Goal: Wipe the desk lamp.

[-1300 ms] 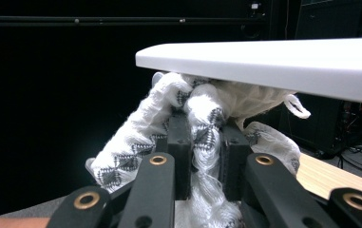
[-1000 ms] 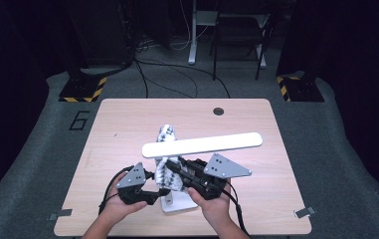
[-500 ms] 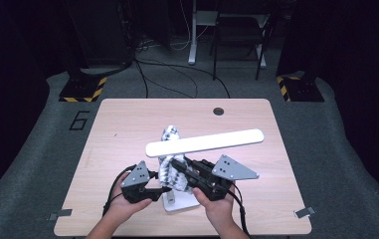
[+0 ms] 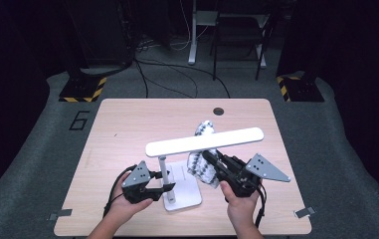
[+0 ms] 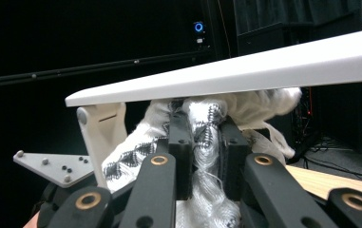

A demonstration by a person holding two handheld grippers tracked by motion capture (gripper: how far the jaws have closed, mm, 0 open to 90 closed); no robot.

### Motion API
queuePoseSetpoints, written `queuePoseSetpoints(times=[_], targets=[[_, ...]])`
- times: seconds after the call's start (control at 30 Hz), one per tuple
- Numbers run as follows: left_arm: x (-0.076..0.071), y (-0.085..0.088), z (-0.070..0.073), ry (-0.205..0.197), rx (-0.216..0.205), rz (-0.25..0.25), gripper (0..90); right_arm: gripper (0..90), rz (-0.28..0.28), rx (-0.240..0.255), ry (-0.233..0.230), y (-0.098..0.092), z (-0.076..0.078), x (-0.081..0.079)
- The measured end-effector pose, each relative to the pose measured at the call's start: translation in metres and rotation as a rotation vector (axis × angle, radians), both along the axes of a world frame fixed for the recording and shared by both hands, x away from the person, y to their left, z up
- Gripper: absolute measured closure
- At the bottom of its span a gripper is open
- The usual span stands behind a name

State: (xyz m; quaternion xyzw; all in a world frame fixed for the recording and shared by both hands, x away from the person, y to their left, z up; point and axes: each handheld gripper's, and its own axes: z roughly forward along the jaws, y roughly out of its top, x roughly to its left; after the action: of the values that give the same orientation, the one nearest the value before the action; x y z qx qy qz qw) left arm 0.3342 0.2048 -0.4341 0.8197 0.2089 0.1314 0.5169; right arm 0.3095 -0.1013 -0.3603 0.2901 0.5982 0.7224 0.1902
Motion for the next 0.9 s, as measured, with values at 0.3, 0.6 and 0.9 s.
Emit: queuePoseSetpoints(times=[0.3,0.6,0.9], targets=[[0.001,0.000,0.000,-0.002,0.002,0.001,52.8,79.6,0.095,-0.069,-0.025,0.038,0.007,-0.008],[0.001,-0.001,-0.001,-0.007,-0.003,0.004,52.8,79.6,0.123,-0.115,-0.062,0.051,0.008,-0.011],[0.001,-0.001,-0.001,0.001,-0.005,0.006,52.8,79.6,-0.048,-0.086,-0.060,-0.006,0.005,-0.007]])
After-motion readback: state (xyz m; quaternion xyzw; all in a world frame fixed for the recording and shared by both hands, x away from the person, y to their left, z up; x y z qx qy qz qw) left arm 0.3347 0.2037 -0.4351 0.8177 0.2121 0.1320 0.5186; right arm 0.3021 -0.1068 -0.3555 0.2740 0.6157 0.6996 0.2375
